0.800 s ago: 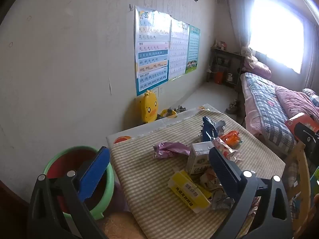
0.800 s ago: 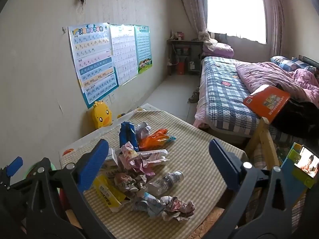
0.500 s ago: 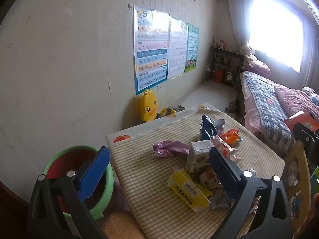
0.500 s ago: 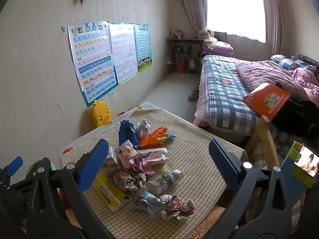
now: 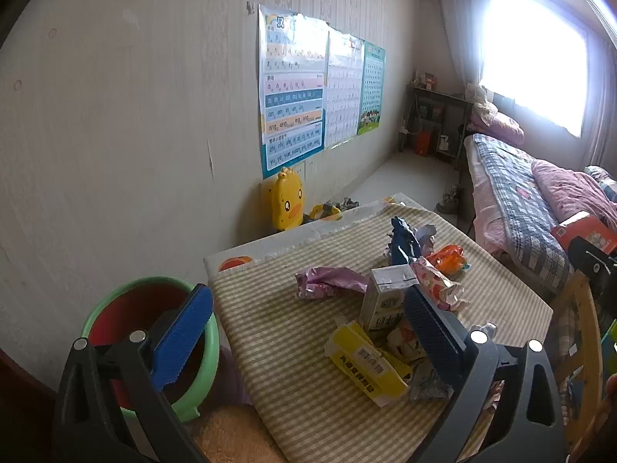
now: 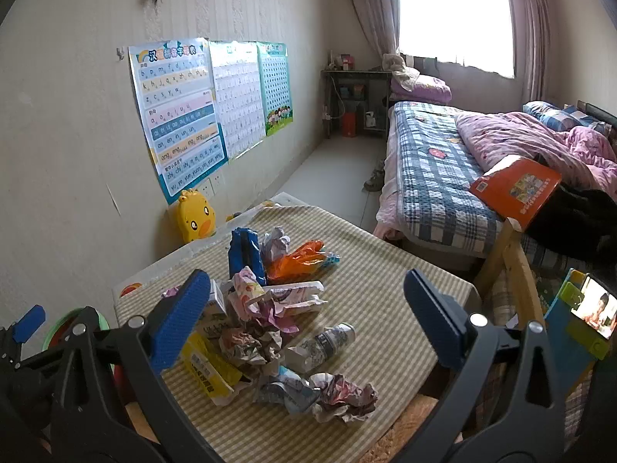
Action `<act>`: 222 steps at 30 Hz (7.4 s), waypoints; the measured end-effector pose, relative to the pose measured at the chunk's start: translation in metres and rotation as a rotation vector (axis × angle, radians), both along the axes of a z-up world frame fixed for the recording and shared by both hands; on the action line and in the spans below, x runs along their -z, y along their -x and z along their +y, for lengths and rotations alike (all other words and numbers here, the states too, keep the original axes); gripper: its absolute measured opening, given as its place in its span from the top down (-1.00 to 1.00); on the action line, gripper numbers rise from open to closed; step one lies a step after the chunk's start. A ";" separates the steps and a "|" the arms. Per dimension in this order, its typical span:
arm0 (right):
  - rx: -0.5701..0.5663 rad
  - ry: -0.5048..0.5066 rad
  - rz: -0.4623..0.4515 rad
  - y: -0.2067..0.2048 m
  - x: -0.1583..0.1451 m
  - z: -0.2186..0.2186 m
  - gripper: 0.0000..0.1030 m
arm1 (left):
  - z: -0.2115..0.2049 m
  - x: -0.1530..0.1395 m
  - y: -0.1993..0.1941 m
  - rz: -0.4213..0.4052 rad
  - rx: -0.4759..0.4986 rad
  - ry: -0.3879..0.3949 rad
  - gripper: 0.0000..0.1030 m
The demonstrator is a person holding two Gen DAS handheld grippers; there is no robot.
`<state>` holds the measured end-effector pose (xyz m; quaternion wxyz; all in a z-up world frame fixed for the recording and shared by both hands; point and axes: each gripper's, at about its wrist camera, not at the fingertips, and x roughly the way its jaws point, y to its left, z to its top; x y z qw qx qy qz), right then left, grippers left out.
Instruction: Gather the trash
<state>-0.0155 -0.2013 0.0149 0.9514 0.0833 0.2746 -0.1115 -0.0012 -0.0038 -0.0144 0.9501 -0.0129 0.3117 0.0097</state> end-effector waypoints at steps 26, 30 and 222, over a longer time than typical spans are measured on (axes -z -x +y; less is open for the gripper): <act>-0.022 0.015 0.010 0.002 -0.012 0.013 -0.93 | 0.002 -0.011 0.006 0.010 0.012 0.001 -0.84; -0.016 0.005 0.018 0.001 -0.008 0.010 -0.93 | 0.000 -0.010 0.004 0.017 0.017 -0.007 -0.84; -0.714 -0.423 0.388 -0.108 0.077 0.211 -0.22 | 0.243 0.096 0.002 0.312 -0.300 0.038 -0.03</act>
